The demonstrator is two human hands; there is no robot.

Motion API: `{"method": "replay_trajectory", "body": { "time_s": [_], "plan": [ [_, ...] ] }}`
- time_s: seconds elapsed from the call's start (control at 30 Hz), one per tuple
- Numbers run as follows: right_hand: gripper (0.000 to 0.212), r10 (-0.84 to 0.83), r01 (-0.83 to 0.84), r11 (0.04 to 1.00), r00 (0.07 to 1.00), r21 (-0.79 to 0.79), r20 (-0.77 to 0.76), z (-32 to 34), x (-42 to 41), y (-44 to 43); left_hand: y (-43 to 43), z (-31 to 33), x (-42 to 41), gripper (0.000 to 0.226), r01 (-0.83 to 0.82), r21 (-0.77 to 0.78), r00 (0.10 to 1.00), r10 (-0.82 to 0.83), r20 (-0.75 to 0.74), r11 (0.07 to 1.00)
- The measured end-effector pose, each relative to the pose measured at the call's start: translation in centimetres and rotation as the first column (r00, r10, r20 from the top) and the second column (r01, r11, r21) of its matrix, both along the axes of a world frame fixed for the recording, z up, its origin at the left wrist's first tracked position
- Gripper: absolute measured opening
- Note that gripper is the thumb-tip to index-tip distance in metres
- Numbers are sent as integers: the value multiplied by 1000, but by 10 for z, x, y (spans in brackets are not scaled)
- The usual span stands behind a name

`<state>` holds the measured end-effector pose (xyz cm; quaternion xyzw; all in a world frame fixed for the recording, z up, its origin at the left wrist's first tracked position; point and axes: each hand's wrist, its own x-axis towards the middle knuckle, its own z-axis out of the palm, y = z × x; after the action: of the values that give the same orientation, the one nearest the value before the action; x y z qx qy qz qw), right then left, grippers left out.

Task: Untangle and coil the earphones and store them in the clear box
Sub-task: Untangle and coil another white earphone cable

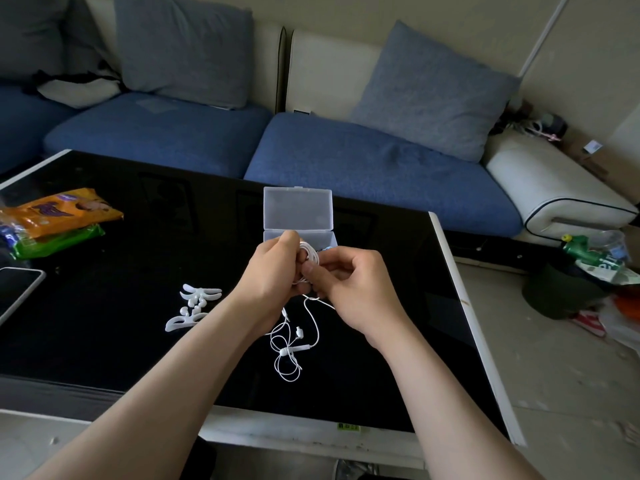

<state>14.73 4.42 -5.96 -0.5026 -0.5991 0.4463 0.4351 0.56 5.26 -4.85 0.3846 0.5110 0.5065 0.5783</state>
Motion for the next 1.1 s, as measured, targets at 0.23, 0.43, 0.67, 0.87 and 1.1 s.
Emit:
{"method": "replay_trajectory", "body": {
  "time_s": [0.23,0.43,0.67,0.87,1.1],
  "plan": [
    [8,20,-29,995,995,91,100,-4,-3,4,-5,4,0,46,-25,20,1000,26,-17,999],
    [16,-58,16,974,981,228,183,-7,-5,6,-9,8,1,53,-51,103,999,52,-12,993],
    [9,12,-20,994,997,109,70,-8,-10,6,-5,4,-13,29,4,47,1000,-5,21,999],
    [18,16,-19,996,1000,-90,-23,-6,-14,10,-8,-5,-19,40,76,141,977,-46,-207,987],
    [22,-21,20,1000,985,9,169,-8,-30,13,-1,-18,-36,34,-85,156,958,123,-259,984]
  ]
}}
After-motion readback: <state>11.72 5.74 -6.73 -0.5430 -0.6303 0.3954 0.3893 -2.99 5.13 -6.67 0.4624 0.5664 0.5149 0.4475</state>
